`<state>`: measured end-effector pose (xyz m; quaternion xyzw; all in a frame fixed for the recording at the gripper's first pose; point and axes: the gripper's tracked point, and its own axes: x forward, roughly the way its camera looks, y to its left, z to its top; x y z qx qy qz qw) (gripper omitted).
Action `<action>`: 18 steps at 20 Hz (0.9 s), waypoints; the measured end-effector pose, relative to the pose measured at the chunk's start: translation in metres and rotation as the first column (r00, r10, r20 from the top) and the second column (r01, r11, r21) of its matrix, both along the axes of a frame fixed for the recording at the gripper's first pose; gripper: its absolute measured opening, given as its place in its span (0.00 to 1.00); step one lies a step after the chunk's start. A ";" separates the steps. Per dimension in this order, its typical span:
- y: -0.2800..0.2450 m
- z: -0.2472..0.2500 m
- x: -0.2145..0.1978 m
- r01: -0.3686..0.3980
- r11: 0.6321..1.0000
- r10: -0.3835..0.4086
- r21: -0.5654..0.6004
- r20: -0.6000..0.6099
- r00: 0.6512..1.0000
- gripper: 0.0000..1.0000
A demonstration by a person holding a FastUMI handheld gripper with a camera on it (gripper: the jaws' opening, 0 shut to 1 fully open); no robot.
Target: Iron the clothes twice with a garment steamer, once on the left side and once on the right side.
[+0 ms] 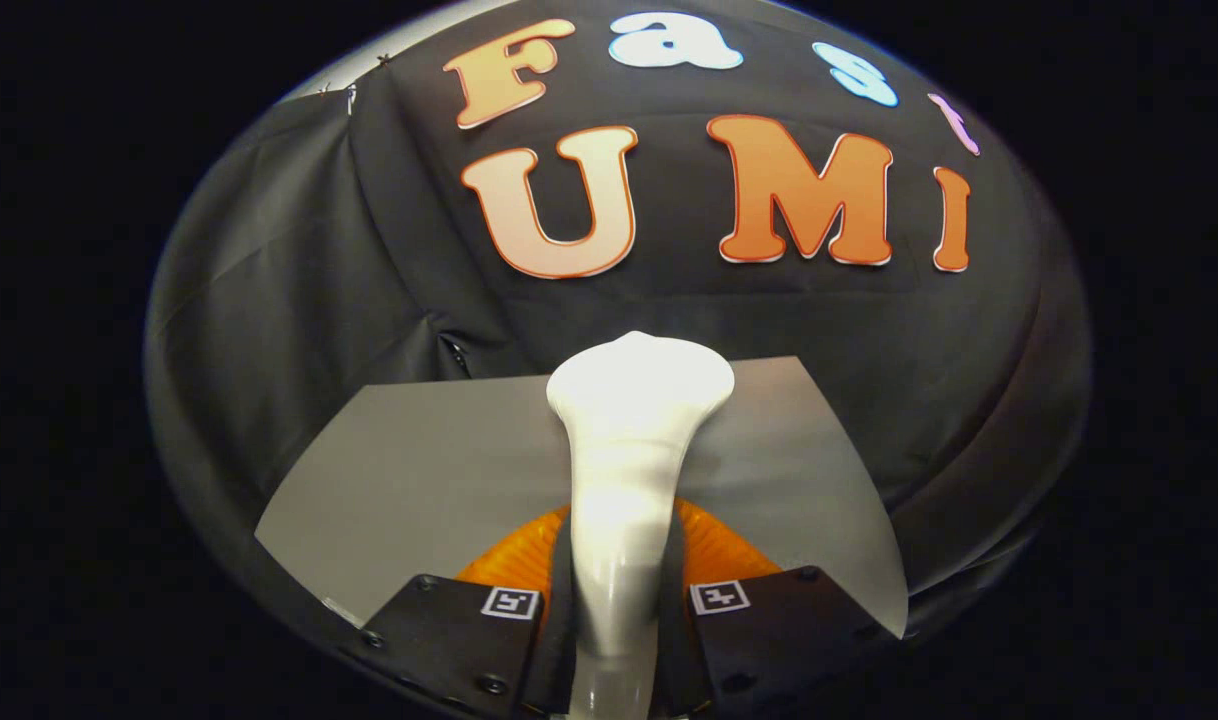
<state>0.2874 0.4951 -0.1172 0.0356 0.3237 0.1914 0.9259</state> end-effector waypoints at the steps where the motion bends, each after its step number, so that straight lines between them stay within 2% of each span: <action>1: -0.001 0.002 -0.007 -0.016 1.000 0.016 -0.009 0.006 1.000 0.41; 3: 0.002 0.012 -0.025 -0.059 0.998 0.059 -0.001 0.040 0.997 0.40; 8: -0.019 0.047 -0.053 -0.087 0.995 0.077 0.042 0.191 0.978 0.40; 14: -0.051 0.102 -0.108 -0.174 0.978 0.133 0.118 0.296 0.946 0.40; 18: -0.085 0.140 -0.143 -0.212 0.972 0.155 0.102 0.401 0.903 0.40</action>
